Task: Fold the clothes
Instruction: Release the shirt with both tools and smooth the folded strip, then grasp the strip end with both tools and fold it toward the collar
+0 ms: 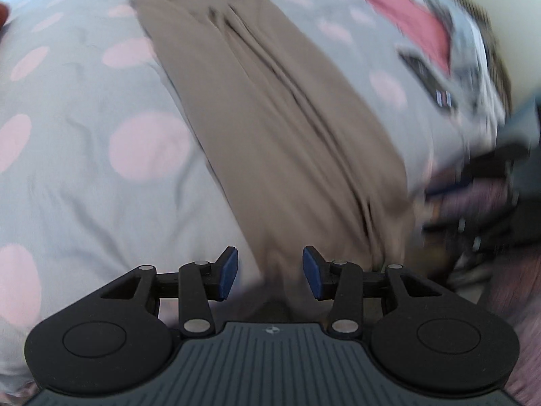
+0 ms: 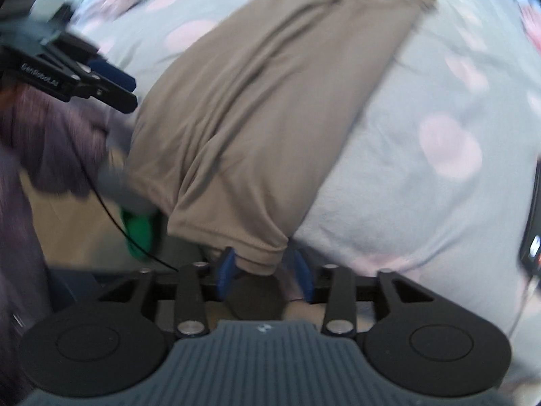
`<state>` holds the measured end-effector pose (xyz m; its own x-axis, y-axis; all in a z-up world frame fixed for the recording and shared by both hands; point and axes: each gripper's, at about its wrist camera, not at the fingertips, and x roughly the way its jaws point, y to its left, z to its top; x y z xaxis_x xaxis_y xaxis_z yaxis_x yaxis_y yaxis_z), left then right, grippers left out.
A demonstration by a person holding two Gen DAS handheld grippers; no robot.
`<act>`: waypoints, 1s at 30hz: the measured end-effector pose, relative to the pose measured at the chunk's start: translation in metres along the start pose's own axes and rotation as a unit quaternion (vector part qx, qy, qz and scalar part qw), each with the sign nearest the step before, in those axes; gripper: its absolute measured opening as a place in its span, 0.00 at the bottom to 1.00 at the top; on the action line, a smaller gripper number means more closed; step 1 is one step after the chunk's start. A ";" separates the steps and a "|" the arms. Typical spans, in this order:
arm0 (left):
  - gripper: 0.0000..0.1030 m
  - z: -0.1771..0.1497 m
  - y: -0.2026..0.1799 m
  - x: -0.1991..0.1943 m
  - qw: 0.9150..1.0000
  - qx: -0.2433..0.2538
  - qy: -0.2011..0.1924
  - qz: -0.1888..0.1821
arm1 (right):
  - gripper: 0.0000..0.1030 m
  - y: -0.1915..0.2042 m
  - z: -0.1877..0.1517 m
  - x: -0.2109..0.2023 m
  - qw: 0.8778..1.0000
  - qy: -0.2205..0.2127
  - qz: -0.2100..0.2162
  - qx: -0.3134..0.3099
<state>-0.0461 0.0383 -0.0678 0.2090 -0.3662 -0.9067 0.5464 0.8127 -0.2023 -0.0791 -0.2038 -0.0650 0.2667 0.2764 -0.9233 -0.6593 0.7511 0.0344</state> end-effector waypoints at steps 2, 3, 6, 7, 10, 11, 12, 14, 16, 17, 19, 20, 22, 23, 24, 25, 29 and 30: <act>0.39 -0.007 -0.007 0.005 1.000 0.017 0.017 0.003 | 0.44 0.012 -0.003 0.002 0.998 -0.001 -0.020 -0.054; 0.39 -0.010 -0.009 0.008 0.999 0.024 0.025 0.005 | 0.44 0.019 -0.004 0.005 0.996 -0.004 -0.035 -0.084; 0.39 -0.018 -0.014 0.014 0.998 0.034 0.047 0.006 | 0.42 0.037 -0.011 0.017 0.980 -0.013 -0.094 -0.174; 0.39 -0.020 -0.014 0.017 0.998 0.034 0.054 0.006 | 0.40 0.042 -0.013 0.022 0.974 -0.010 -0.104 -0.200; 0.39 -0.024 -0.016 0.020 0.997 0.041 0.066 0.013 | 0.38 0.053 -0.023 0.030 0.961 0.000 -0.117 -0.252; 0.39 -0.025 -0.016 0.021 0.997 0.042 0.070 0.013 | 0.38 0.057 -0.026 0.033 0.956 0.002 -0.120 -0.267; 0.39 -0.026 -0.017 0.022 0.996 0.044 0.073 0.013 | 0.37 0.060 -0.028 0.033 0.953 -0.003 -0.128 -0.275; 0.39 -0.030 -0.020 0.024 0.996 0.056 0.072 0.019 | 0.15 0.061 -0.028 0.037 0.949 -0.021 -0.148 -0.277; 0.39 -0.032 -0.024 0.023 0.995 0.069 0.070 0.017 | 0.06 0.059 -0.025 0.040 0.952 -0.018 -0.156 -0.263; 0.39 -0.032 -0.025 0.022 0.995 0.073 0.069 0.013 | 0.06 0.057 -0.024 0.037 0.955 -0.017 -0.152 -0.254; 0.39 -0.034 -0.027 0.019 0.995 0.077 0.067 0.007 | 0.05 0.054 -0.023 0.028 0.960 -0.012 -0.145 -0.238; 0.39 -0.034 -0.026 0.019 0.995 0.076 0.067 0.006 | 0.05 0.054 -0.024 0.025 0.962 -0.004 -0.141 -0.234; 0.39 -0.033 -0.023 0.019 0.995 0.072 0.066 0.007 | 0.05 0.056 -0.027 0.022 0.963 0.003 -0.131 -0.237; 0.39 -0.032 -0.022 0.019 0.995 0.068 0.065 0.006 | 0.05 0.058 -0.029 0.025 0.961 0.009 -0.129 -0.244; 0.39 -0.032 -0.020 0.018 0.996 0.065 0.064 0.006 | 0.05 0.060 -0.030 0.029 0.958 0.014 -0.129 -0.255; 0.39 -0.031 -0.018 0.016 0.996 0.061 0.060 0.003 | 0.05 0.062 -0.032 0.032 0.956 0.020 -0.127 -0.264; 0.42 -0.029 -0.005 0.006 0.998 0.027 0.042 -0.028 | 0.06 0.063 -0.040 0.032 0.960 0.065 -0.084 -0.261; 0.42 -0.028 0.001 0.006 0.999 0.017 0.040 -0.032 | 0.07 0.061 -0.038 0.028 0.961 0.060 -0.085 -0.257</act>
<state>-0.0675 0.0493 -0.0841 0.1079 -0.3776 -0.9197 0.5839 0.7728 -0.2488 -0.1390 -0.1730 -0.1039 0.3383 0.0827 -0.9374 -0.8822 0.3746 -0.2853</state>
